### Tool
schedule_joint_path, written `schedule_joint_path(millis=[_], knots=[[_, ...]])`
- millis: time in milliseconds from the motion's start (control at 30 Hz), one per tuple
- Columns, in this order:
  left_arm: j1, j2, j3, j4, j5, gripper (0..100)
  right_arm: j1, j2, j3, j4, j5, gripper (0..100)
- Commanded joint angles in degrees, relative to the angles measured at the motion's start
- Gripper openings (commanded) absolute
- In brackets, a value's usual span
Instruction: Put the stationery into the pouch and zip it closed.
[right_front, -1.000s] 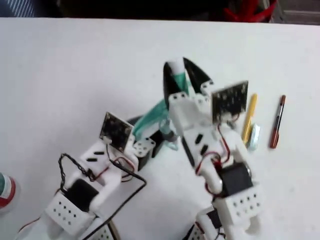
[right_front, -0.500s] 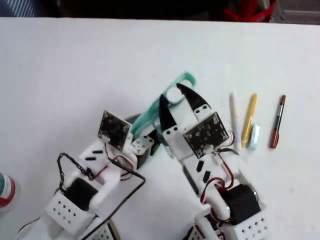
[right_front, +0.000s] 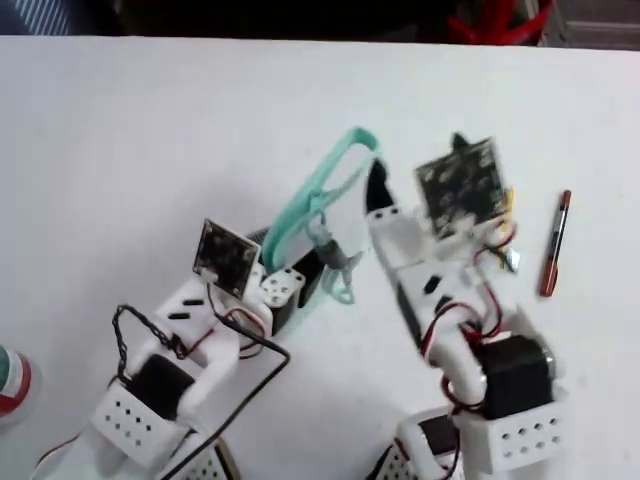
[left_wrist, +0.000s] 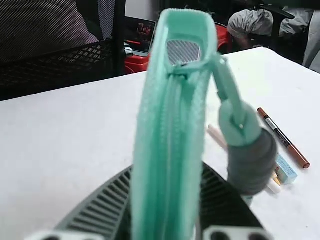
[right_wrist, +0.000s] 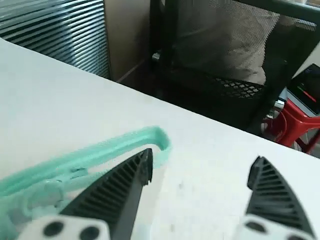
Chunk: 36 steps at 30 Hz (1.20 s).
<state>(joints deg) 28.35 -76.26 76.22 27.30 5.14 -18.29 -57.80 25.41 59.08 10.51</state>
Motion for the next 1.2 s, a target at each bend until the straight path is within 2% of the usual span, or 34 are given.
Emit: schedule_joint_path(millis=[0, 133, 233, 367, 500, 700, 967, 1167], knots=[[-0.4, -0.5, -3.1, 0.1, 0.5, 15, 8.1, 5.2, -9.1, 5.9, -2.2, 27.6], [0.0, -0.5, -2.7, 0.0, 0.5, 15, 17.5, 16.4, -13.0, 14.1, -0.1, 27.6], [0.0, -0.5, -2.7, 0.1, 0.5, 15, 23.4, 26.3, -13.5, 16.6, 3.8, 27.6], [0.0, -0.5, -2.7, 0.1, 0.5, 15, 30.4, 39.1, -13.5, 15.1, 9.5, 27.6], [0.0, -0.5, -2.7, 0.2, 0.5, 15, 34.7, 49.9, -13.5, 8.7, 9.6, 27.6], [0.0, -0.5, -2.7, 0.2, 0.5, 15, 35.0, 63.3, -13.5, -4.3, 9.5, 27.6], [0.1, -0.5, -1.8, -0.3, 0.5, 15, 33.8, 75.1, -13.7, -23.0, 2.6, 27.6], [0.1, -0.5, -1.7, -0.3, 0.5, 15, 32.7, 79.1, -19.4, -24.1, 0.4, 27.6]])
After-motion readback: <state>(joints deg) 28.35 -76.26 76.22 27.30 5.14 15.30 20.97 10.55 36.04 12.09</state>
